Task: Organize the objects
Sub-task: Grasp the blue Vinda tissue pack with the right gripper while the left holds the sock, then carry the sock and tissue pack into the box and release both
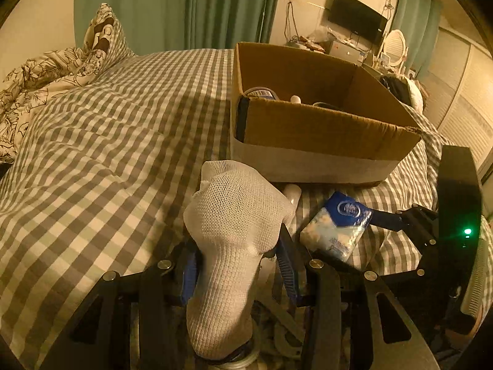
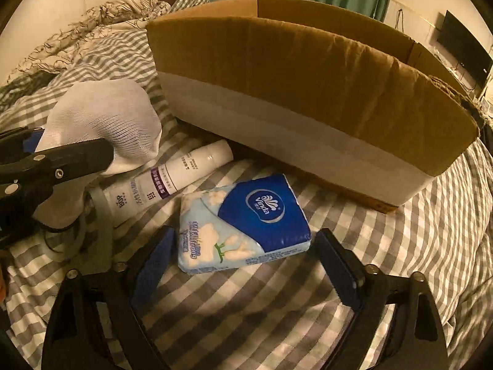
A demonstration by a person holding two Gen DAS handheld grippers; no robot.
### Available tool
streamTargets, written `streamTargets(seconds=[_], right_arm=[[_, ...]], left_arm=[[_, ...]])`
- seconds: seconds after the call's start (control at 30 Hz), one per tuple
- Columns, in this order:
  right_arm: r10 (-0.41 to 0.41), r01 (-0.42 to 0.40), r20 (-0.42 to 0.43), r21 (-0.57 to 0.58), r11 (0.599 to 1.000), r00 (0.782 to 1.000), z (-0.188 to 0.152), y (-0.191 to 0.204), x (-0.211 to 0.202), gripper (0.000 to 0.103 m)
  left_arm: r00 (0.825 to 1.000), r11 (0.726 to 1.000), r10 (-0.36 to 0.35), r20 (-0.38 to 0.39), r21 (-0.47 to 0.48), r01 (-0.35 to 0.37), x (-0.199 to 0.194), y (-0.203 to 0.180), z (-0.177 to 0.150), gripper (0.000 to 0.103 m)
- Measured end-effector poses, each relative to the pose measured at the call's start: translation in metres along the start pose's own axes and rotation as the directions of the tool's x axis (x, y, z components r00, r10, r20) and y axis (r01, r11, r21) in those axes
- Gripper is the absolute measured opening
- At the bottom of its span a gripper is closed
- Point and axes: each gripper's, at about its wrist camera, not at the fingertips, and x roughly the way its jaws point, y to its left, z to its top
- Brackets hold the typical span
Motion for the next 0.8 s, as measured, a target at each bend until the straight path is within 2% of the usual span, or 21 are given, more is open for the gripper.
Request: streamTargets(seconds=[0.03,0.17,0.33,0.53,0.67,0.8], right_arm=[[0.002,-0.002,0.003,0.001,1.000,1.000,0.000,0.000,-0.002,0.075],[-0.006,0.006,0.018,0.012,1.000,1.000,-0.007,-0.002,-0.012,0.074],[-0.010,0.009,0.035,0.035,0.999,0.999,-0.016,-0.005,-0.035,0.074],[-0.054,0.046,0.109,0.077,0.996,0.993,-0.018,-0.026,-0.084,0.074],[-0.089,0.071,0.174,0.107,0.992,0.981,-0.019,-0.043,-0.128,0.074],[-0.121,0.102,0.222,0.096,0.990,0.967,-0.012,-0.042,-0.163,0.074]], left_arm=[[1.000,1.000,0.002,0.000,0.007,-0.002,0.000,-0.001,-0.001,0.046],[1.000,1.000,-0.018,0.001,0.016,0.018,-0.002,-0.005,-0.001,0.046],[1.000,1.000,0.003,0.029,0.021,-0.004,-0.014,-0.013,0.000,0.046],[0.998,0.999,-0.019,0.055,0.033,0.017,-0.039,-0.029,0.005,0.046],[0.994,0.998,-0.043,0.097,0.052,0.038,-0.066,-0.041,0.020,0.046],[0.989,0.996,-0.070,0.134,0.069,0.061,-0.088,-0.050,0.035,0.046]])
